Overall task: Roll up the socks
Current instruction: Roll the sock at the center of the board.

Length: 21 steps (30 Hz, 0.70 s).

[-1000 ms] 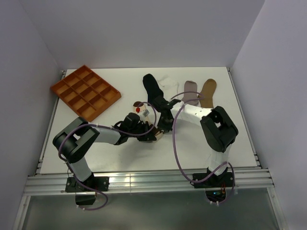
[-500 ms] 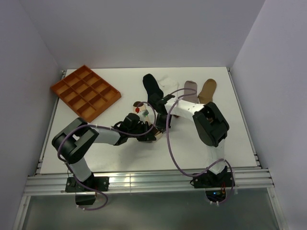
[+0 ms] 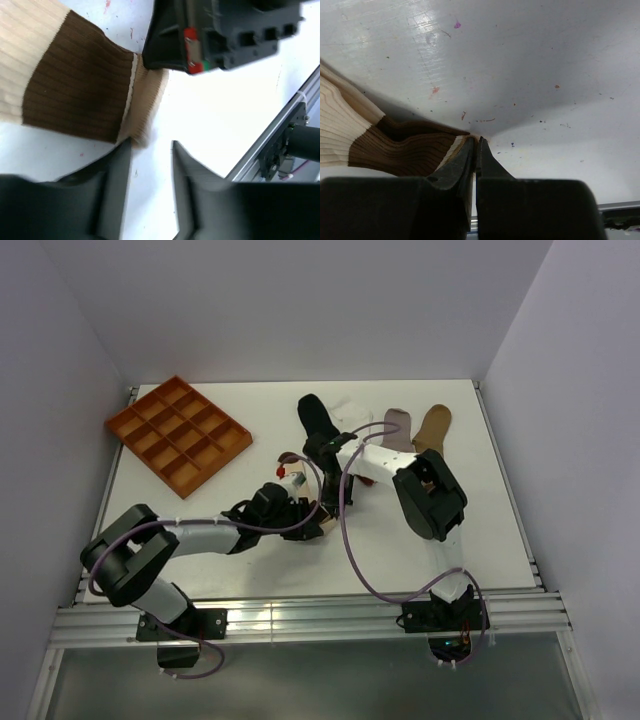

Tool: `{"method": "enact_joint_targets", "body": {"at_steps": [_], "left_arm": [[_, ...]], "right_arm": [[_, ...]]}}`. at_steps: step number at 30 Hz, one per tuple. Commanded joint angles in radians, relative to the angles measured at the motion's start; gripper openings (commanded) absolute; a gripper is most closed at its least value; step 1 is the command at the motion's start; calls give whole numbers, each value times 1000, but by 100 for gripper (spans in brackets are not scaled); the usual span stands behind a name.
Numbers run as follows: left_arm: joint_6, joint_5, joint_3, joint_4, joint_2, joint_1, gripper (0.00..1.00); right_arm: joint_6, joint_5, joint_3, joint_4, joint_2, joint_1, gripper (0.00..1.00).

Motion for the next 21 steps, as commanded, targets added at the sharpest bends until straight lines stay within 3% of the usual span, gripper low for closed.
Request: {"method": "enact_joint_targets", "body": {"at_steps": [1, 6, 9, 21], "left_arm": [[40, -85, -20, -27, -105, -26, 45], [181, -259, -14, -76, -228, -110, 58], [262, -346, 9, -76, -246, -179, 59], [571, -632, 155, -95, 8, -362, 55]], "right_arm": [[-22, 56, -35, -6, 82, 6, 0], [-34, 40, -31, 0, 90, 6, 0], [-40, 31, -26, 9, 90, 6, 0], [-56, -9, -37, 37, 92, 7, 0]]}}
